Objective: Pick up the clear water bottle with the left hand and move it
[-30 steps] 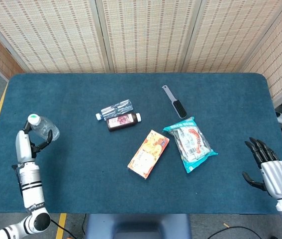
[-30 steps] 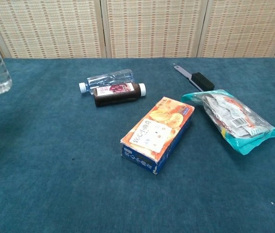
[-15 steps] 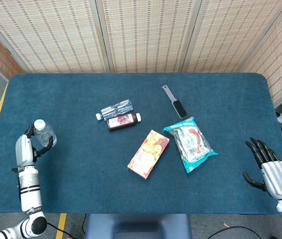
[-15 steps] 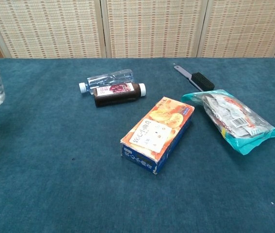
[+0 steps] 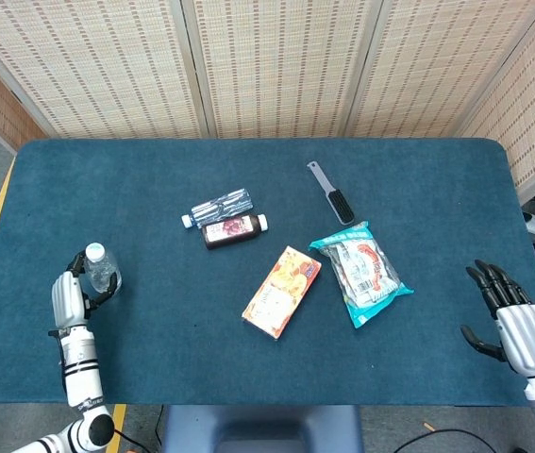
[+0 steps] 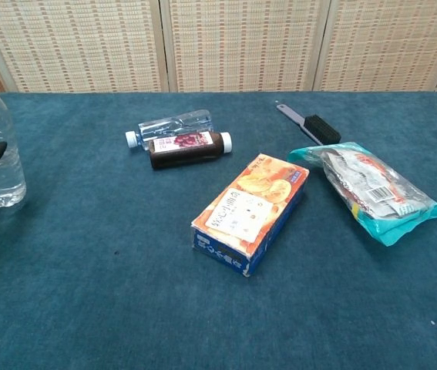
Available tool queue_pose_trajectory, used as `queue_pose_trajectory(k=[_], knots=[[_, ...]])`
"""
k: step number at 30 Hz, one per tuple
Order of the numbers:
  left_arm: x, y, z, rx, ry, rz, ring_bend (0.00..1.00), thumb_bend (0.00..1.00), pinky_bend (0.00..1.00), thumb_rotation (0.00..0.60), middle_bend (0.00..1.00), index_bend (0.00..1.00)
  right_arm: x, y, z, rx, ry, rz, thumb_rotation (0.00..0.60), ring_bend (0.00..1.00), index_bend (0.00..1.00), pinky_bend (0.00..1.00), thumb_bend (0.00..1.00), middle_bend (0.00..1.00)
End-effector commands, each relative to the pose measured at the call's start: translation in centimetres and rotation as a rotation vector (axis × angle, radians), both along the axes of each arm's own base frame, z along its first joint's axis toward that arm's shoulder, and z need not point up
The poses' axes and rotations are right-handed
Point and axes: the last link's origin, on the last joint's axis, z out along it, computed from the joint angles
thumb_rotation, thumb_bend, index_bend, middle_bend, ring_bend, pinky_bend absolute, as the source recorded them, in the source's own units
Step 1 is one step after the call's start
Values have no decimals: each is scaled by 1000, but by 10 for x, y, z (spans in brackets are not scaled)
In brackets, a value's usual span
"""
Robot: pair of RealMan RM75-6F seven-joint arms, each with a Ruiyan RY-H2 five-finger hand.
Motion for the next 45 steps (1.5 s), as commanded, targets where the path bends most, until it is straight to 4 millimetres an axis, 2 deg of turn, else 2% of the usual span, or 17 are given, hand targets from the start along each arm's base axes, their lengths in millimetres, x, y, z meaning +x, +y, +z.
queue_pose_trajectory(k=[1,12,17,22,30,41,45], knots=[[-1,0,-4,10,-7,8,431,488,384,600,555,427,0,0,0,2,1,-1,600,0,0,164,246,0],[-12,-3,-13,-12,-32,44,307,484,367,600,349,312,0,0,-1,6,6,0,600,0,0,164,245,0],[-18,-3,-15,-41,-46,54,176,424,341,600,160,156,0,0,-2,11,10,0,600,0,0,164,246,0],[-20,-5,-14,-63,-52,47,108,381,332,600,14,23,0,-1,-3,14,12,-1,600,0,0,164,245,0],[-27,-9,-6,-138,-64,43,66,380,368,600,0,0,0,-1,-3,15,14,-2,600,0,0,164,246,0],[-41,-25,21,-241,-7,-5,53,374,359,600,0,0,0,-2,-4,18,17,-1,600,0,0,164,246,0],[-41,-28,25,-262,-3,-10,53,372,357,600,0,0,0,-2,-6,21,20,-2,600,0,0,164,245,0]])
